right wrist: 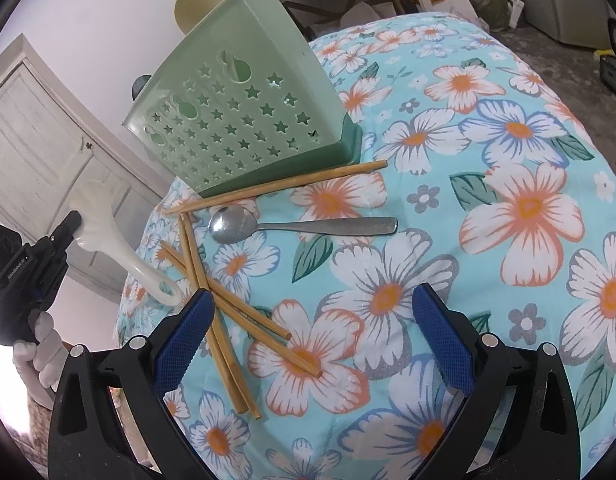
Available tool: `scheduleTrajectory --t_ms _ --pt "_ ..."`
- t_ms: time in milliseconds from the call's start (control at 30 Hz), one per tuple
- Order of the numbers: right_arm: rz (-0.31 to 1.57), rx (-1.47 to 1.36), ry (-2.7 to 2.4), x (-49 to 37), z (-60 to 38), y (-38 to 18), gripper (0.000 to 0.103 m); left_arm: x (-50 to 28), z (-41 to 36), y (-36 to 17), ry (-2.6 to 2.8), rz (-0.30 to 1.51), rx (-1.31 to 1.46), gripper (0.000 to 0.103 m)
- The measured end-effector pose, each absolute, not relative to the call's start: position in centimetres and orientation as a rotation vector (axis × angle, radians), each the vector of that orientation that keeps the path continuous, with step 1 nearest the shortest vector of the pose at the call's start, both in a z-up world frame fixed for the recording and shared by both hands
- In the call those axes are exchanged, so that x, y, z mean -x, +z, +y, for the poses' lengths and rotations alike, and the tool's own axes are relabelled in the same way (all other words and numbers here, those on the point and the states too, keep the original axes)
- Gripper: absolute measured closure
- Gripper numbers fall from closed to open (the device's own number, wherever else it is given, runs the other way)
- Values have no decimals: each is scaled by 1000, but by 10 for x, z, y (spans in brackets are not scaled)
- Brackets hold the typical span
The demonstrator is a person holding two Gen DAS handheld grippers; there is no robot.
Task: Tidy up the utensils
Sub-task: 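Lift the white rice paddle off the bed with the left tool, then carry the paddle toward the basket with the left tool while the right tool reaches the metal spoon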
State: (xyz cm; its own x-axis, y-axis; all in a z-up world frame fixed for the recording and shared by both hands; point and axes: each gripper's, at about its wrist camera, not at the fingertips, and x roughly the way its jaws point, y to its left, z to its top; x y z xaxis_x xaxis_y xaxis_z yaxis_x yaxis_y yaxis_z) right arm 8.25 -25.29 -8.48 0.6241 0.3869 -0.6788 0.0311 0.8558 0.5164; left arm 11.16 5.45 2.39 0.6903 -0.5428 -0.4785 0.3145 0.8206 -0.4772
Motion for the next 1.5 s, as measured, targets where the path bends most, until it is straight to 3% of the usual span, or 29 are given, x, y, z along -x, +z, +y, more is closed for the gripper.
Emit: scheduleTrajectory --t_ms 1500 --pt "893 -552 253 -84 -261 -82 8 -119 74 12 -488 649 455 101"
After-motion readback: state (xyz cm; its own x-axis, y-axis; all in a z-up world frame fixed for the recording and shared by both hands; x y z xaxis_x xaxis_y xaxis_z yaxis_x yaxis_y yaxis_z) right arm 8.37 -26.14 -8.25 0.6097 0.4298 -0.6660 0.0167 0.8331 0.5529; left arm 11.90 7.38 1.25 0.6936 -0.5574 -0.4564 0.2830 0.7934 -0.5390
